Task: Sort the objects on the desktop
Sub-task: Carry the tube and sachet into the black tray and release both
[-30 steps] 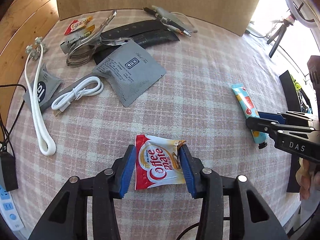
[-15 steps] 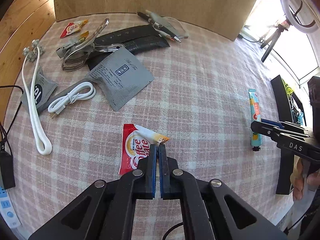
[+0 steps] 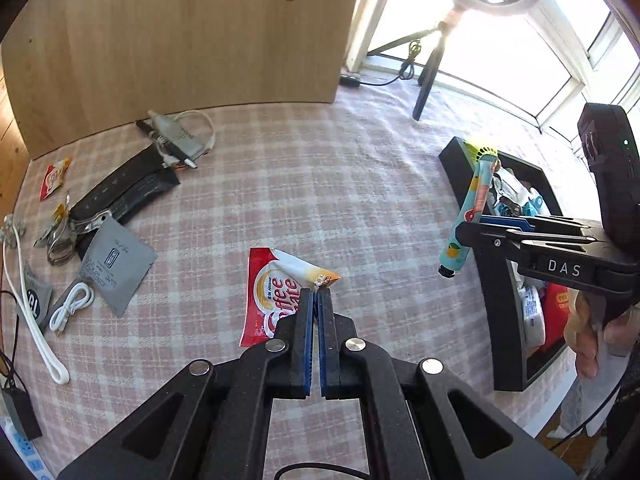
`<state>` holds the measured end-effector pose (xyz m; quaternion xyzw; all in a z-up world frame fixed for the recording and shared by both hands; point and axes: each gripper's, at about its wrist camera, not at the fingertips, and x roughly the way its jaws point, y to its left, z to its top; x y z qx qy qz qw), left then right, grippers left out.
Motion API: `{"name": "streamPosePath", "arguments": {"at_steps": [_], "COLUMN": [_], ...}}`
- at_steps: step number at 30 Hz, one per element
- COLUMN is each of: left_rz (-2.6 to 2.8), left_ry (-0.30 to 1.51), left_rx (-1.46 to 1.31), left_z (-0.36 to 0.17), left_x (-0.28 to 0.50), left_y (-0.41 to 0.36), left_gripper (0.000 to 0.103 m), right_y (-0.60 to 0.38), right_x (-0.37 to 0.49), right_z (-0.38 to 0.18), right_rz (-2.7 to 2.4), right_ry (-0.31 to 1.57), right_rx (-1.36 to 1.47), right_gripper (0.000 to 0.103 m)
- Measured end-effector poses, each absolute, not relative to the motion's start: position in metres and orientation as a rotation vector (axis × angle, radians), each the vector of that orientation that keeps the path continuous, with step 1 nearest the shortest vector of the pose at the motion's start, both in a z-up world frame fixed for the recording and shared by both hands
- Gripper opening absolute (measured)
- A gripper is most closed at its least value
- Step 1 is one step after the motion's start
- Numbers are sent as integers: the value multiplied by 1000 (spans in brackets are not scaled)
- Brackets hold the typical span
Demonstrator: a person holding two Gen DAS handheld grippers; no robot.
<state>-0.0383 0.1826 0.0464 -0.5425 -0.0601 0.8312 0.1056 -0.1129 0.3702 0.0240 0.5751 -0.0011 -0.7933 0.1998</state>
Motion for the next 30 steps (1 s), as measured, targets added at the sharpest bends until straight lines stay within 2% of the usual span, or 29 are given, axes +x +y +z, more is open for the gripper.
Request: {"name": "streamPosePath", "arguments": {"at_steps": [18, 25, 30], "left_rz": [2161, 2077, 2021], "left_ry": [86, 185, 176], "left_rx": [-1333, -1331, -1336], "left_z": [93, 80, 71], "left_x": [-147, -165, -168], "left_y": [446, 521, 557], "left_gripper": [1, 1, 1], "right_y": [626, 684, 698], "right_x": [-141, -144, -144], "right_z": [61, 40, 19], "right_rz": [-2575, -2591, -2542], "right_ry": [-195, -157, -126], "right_rx": [1767, 1880, 1952], "right_gripper": [29, 29, 29]}}
